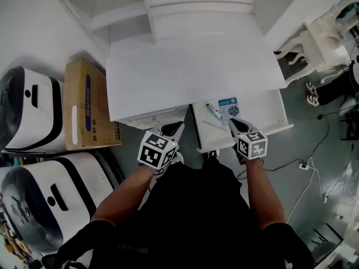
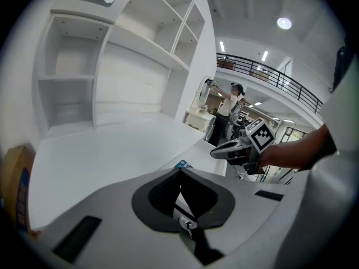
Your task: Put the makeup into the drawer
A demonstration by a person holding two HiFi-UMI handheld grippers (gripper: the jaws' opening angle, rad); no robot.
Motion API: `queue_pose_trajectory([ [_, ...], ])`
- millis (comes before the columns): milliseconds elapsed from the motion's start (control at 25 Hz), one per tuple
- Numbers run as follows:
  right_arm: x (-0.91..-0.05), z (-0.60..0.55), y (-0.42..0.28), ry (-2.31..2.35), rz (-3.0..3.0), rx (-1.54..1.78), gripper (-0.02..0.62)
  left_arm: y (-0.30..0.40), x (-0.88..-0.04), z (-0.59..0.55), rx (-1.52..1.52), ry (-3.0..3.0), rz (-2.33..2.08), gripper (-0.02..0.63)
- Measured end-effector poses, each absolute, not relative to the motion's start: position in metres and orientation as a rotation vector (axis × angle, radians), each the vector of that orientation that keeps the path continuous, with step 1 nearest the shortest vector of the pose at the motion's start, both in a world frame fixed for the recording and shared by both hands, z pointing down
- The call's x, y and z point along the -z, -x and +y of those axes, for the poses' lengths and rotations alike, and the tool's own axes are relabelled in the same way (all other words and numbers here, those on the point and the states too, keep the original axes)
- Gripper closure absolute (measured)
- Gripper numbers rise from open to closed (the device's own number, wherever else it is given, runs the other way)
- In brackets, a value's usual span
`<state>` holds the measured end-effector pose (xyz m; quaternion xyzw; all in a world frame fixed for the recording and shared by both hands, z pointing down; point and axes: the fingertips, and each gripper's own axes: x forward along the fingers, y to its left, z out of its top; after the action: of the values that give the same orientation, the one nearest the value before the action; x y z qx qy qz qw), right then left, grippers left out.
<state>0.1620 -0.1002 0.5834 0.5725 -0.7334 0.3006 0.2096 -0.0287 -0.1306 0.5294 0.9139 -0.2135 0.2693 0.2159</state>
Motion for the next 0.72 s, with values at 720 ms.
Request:
queue_pose_trajectory([
  [720,-0.503,-0.062,-0.143,-1.861,-2.244,-0.814,0.561,0.014,-0.513,-0.081,-0.738,-2.604,-0.486,0.600],
])
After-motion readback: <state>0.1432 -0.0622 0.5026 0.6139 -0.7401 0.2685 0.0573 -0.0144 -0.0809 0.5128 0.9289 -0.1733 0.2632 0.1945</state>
